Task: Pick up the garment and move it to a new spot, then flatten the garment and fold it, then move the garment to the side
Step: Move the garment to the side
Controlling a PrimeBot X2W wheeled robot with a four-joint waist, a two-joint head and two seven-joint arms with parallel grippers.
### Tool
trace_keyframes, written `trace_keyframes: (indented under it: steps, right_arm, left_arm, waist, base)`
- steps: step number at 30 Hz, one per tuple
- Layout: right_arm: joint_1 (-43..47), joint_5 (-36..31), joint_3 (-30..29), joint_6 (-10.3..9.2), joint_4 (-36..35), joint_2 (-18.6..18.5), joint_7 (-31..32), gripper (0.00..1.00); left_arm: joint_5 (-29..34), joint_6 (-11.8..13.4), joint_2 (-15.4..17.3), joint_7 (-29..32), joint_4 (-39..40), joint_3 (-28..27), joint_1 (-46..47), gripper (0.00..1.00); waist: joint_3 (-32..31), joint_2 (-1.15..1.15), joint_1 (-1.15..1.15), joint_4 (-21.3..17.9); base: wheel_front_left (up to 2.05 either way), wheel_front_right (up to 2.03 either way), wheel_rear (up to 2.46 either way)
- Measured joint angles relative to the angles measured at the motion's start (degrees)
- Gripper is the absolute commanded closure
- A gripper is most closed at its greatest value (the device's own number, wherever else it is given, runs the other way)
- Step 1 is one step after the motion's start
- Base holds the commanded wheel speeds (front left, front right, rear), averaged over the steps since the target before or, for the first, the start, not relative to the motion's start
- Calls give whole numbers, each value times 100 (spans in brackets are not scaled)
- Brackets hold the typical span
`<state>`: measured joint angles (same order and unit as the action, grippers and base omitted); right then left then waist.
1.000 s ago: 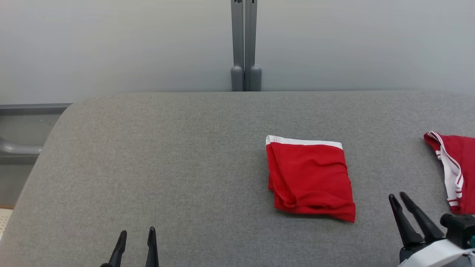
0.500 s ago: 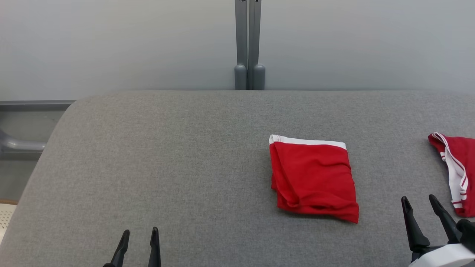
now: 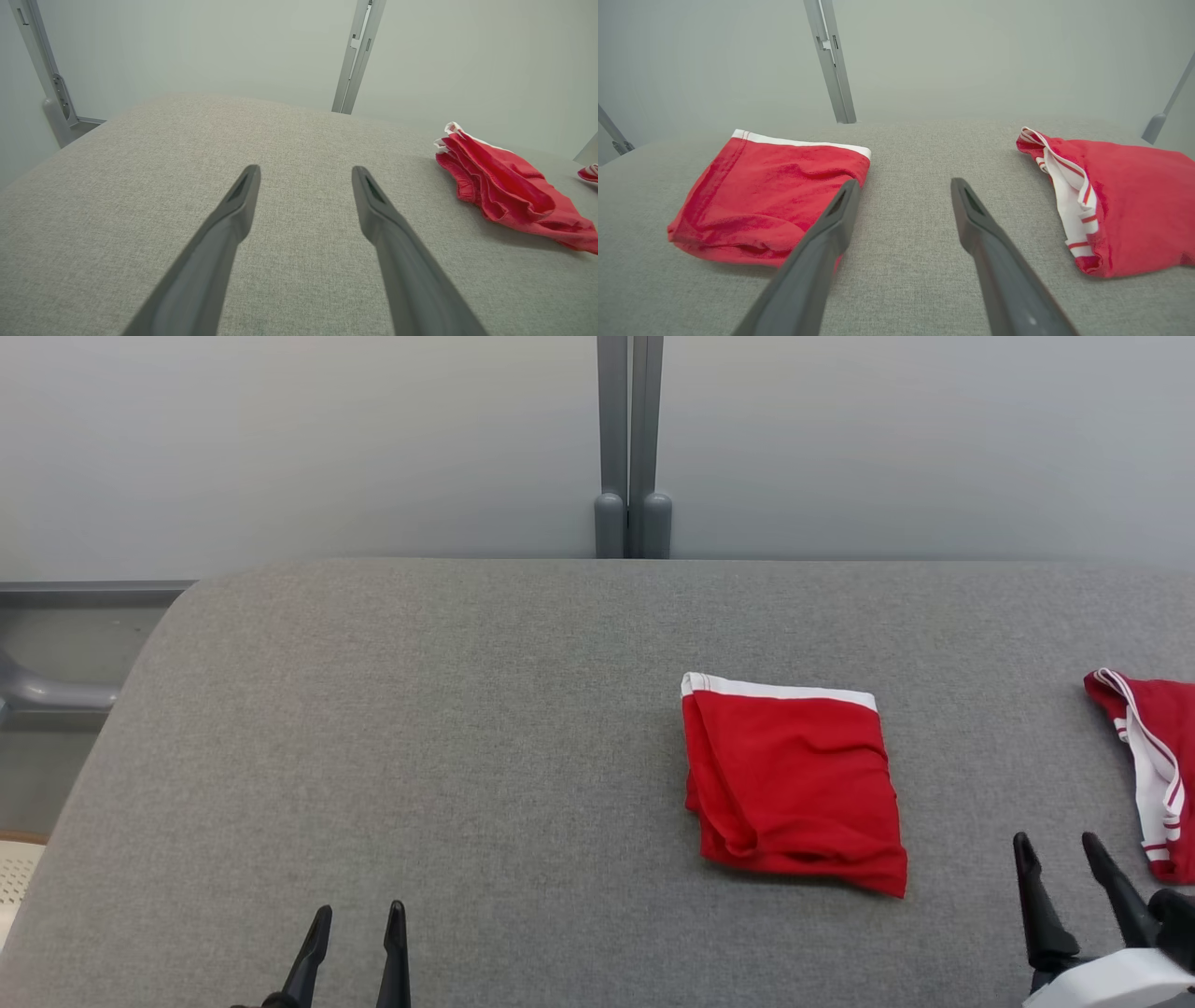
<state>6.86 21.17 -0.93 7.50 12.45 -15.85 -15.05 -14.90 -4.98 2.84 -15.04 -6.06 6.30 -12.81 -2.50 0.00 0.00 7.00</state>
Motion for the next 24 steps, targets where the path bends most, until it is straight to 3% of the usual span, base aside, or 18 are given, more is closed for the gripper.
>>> trace_keyframes:
  steps: [4, 10, 15, 24]
  right_arm:
    - [-236, 499, 465, -1, 276, -82, 170, 0]
    - [-1385, 1438, 944, -2, 554, -387, 1929, 0]
    - [-2179, 1833, 1037, -3, 1229, -274, 3020, 0]
    - [-3018, 1599, 865, -2, 2630, 15, 3367, 0]
  left_arm:
    - [3, -14, 0, 0, -3, 46, 41, 0]
    - [42, -59, 0, 0, -63, 221, 269, 0]
    - [38, -65, 0, 0, -123, 379, 517, 0]
    - [-20, -5, 0, 0, -145, 513, 698, 0]
  waist:
    - [55, 0, 0, 0]
    - [284, 0, 0, 31]
    - [555, 0, 0, 160]
    - [923, 0, 0, 545]
  base:
    - [0, 0, 0]
    - [0, 0, 0]
    - [0, 0, 0]
    - [0, 0, 0]
